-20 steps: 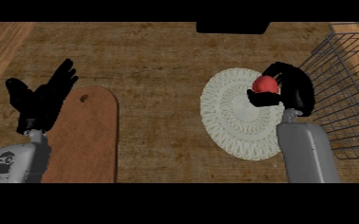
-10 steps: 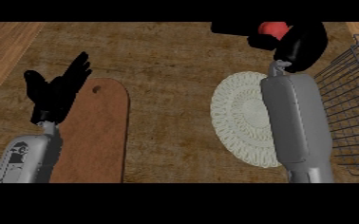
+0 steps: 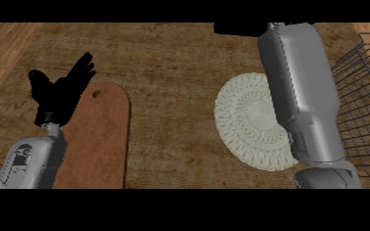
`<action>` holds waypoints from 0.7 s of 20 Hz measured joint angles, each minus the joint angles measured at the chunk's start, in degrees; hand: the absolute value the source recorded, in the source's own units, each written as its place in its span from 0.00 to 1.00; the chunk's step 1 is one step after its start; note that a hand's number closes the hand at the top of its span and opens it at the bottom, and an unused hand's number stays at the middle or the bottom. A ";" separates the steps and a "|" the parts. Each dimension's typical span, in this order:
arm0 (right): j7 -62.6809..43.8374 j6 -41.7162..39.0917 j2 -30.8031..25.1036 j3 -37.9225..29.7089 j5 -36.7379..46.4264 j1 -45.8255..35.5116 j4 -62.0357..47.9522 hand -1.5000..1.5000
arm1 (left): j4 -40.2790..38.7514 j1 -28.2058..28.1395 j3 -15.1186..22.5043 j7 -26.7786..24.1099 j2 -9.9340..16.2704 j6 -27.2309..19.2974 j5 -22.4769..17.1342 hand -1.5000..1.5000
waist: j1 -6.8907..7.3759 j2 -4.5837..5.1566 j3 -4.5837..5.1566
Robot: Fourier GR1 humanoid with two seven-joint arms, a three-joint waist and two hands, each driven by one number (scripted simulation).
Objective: Pick the bell pepper from the placemat and place it in the basket
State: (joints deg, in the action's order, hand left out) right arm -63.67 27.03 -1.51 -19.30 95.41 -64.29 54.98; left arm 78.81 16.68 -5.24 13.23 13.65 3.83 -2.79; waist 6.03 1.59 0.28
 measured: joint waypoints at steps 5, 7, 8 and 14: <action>-2.09 0.10 -2.69 -3.95 6.86 -6.62 -6.08 1.00 | -1.19 0.13 -0.96 -0.47 0.44 -0.29 -0.02 0.50 | -0.97 0.01 -0.05; -2.73 0.12 -4.03 -5.63 9.07 -8.77 -8.53 1.00 | -1.02 0.24 -1.08 -0.23 0.62 -0.15 -0.16 0.50 | -0.96 0.05 -0.08; -3.08 0.00 -4.80 -6.40 10.24 -9.66 -9.67 1.00 | -0.93 0.02 -1.06 -0.23 0.63 -0.14 -0.11 0.50 | -1.02 0.03 -0.09; -5.05 -1.25 -9.00 -10.55 16.89 -11.57 -14.66 1.00 | -0.43 -0.16 -1.02 0.15 0.36 -0.72 0.16 0.50 | -1.96 -0.20 -0.14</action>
State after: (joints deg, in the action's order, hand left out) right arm -68.73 25.77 -10.51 -29.85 112.30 -75.85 40.32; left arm 78.38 16.52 -6.27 13.38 14.01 3.11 -2.63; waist 4.07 1.38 0.14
